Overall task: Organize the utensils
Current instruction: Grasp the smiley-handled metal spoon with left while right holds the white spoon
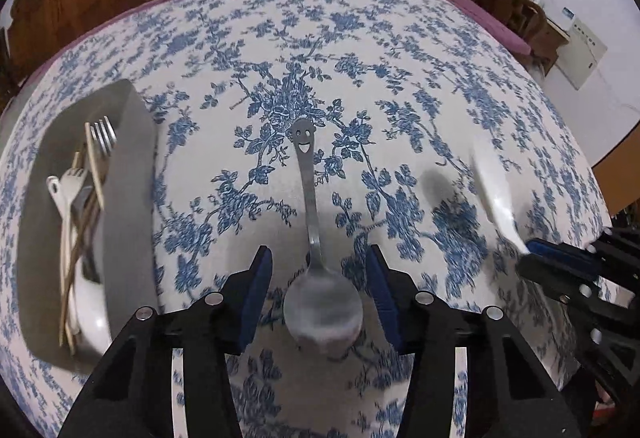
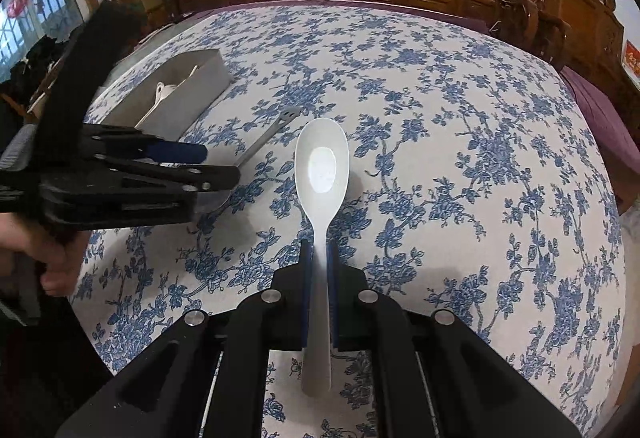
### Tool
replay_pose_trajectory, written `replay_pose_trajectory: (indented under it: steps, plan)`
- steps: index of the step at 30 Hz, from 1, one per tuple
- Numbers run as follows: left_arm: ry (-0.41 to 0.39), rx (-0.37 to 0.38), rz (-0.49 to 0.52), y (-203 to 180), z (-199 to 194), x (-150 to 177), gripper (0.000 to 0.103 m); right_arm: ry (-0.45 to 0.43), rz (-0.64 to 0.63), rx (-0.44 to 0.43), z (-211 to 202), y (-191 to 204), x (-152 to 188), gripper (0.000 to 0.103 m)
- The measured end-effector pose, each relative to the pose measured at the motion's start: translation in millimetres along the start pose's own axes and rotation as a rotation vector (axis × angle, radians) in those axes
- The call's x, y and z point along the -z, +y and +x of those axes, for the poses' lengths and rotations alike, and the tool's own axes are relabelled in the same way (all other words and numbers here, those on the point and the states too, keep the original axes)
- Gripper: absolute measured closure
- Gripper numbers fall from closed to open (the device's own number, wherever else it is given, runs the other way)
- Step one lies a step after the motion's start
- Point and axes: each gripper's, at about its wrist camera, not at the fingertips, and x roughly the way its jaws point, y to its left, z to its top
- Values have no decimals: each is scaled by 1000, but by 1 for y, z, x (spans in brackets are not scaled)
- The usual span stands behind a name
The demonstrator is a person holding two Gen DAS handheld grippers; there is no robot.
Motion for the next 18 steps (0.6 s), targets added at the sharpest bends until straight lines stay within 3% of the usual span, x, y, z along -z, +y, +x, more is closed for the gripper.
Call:
replay_pose_trajectory:
  steps: [12, 18]
  plan:
    - [50, -50, -12, 3, 20, -15, 77, -39, 19, 1, -12, -10, -9, 94]
    - [71, -78, 10, -4, 19, -11, 78, -49, 30, 1, -15, -14, -10, 94]
